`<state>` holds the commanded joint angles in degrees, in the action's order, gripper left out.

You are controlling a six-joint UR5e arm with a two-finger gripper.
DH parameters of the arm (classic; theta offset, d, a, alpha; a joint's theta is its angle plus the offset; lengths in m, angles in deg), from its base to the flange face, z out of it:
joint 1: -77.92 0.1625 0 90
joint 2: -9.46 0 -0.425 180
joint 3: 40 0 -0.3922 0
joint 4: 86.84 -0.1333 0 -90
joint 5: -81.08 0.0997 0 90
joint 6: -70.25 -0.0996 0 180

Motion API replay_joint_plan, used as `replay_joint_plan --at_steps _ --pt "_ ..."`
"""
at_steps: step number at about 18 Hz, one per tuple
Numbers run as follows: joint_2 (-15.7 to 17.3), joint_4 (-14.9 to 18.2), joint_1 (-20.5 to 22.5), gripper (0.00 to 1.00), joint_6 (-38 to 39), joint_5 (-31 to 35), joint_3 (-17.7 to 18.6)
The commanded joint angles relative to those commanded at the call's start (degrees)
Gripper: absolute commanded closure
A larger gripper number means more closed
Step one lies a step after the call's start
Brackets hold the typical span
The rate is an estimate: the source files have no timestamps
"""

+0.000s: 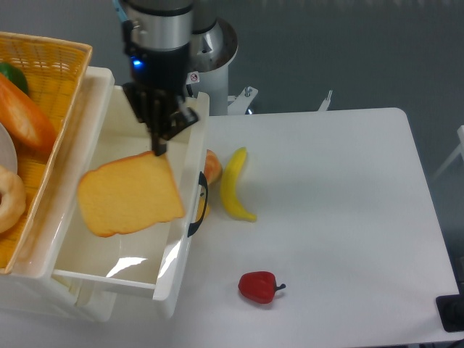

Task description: Place the bread slice in the upper white drawer

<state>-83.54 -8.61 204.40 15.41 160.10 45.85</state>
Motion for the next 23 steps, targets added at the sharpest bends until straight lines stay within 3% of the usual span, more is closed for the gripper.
replay_joint_plan --at_steps 1,3,5,9,12,14,16,21,23 --pt "0.79 0.00 -0.27 1.00 -0.44 0.00 1.50" --pt "1.50 0.00 -0.45 0.85 -0.53 0.00 3.17" --pt "1.41 -0.09 -0.45 0.54 -0.53 -0.17 3.18" --pt "0.71 0.00 -0.53 0.12 -0.36 0.09 3.18" --pt "0.54 -0.09 -0.36 0.01 0.17 0.44 2.83" --pt "0.62 -0.35 0.95 0.01 0.17 0.62 2.74" --pt "0.89 -0.88 5.68 0.00 0.09 0.62 2.48" --pt "-0.43 -7.55 15.35 0.00 -0.62 0.35 1.25" --pt "-1.48 -8.08 19.40 0.00 -0.62 0.27 0.72"
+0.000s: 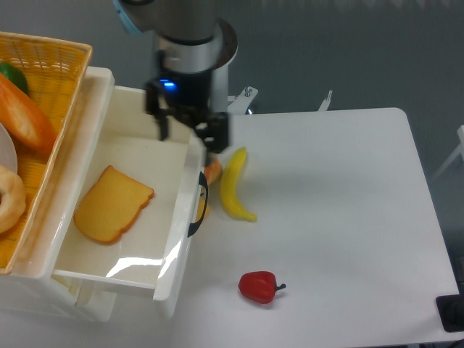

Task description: Place the bread slice in the upper white drawer

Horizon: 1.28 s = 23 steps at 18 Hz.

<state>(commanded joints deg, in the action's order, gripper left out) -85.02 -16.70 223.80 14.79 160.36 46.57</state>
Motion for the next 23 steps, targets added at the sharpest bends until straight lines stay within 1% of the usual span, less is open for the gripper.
replay_joint_plan --at_steps 3,5,7,11,14,17,20,23 --pt "-3.95 -1.14 4.49 0.00 -2.10 0.09 0.00" --pt "-6.94 -3.51 7.74 0.00 -4.82 0.09 0.17" --pt "-9.31 -5.62 9.94 0.00 -6.76 0.17 0.17" --pt "-13.88 -8.17 13.46 0.00 -13.52 0.26 0.09" --pt "-16.79 -8.62 14.52 0.00 -16.26 0.70 -0.09" --pt "-18.46 -9.32 14.52 0.00 -17.74 4.38 -0.18" --pt "-19.86 -9.23 13.39 0.00 -22.66 9.83 0.00" --pt "-20.57 -8.88 13.12 0.00 -24.52 11.42 -0.35"
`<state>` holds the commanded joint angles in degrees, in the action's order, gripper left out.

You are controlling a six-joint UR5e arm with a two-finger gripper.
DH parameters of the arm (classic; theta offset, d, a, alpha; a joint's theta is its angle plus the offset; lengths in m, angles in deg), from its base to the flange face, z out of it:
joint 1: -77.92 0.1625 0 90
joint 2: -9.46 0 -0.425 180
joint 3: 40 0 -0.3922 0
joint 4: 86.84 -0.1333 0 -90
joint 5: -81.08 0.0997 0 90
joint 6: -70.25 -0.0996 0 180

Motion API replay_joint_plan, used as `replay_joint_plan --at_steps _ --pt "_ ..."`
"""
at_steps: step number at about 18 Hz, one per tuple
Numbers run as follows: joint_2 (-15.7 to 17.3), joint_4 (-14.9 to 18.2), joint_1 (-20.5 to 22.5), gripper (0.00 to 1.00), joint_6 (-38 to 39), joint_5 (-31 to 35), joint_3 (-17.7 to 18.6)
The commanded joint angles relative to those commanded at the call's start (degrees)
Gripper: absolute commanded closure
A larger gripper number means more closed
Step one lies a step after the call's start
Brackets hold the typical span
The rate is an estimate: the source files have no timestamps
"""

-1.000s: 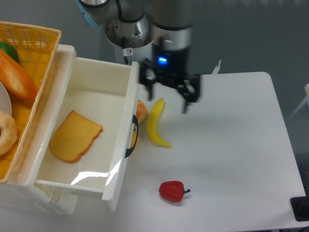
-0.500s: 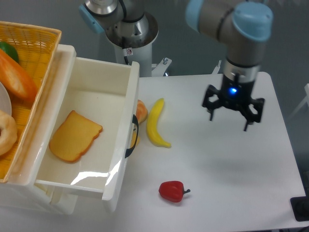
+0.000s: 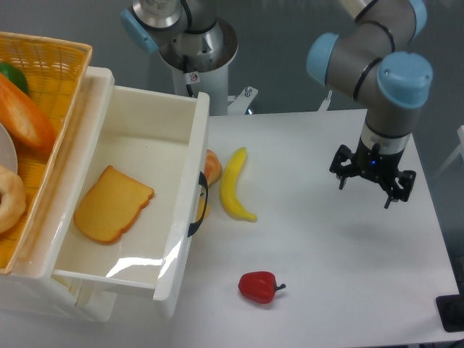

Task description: Place the bread slice in the upper white drawer

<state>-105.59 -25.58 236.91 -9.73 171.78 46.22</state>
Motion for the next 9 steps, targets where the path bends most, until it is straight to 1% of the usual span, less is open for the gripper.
replay_joint_plan --at_steps 5,9 --pt "-1.41 0.44 0.35 0.00 -6.50 0.88 0.61" --pt "-1.67 0.35 0.17 0.00 -7.04 1.41 0.61"
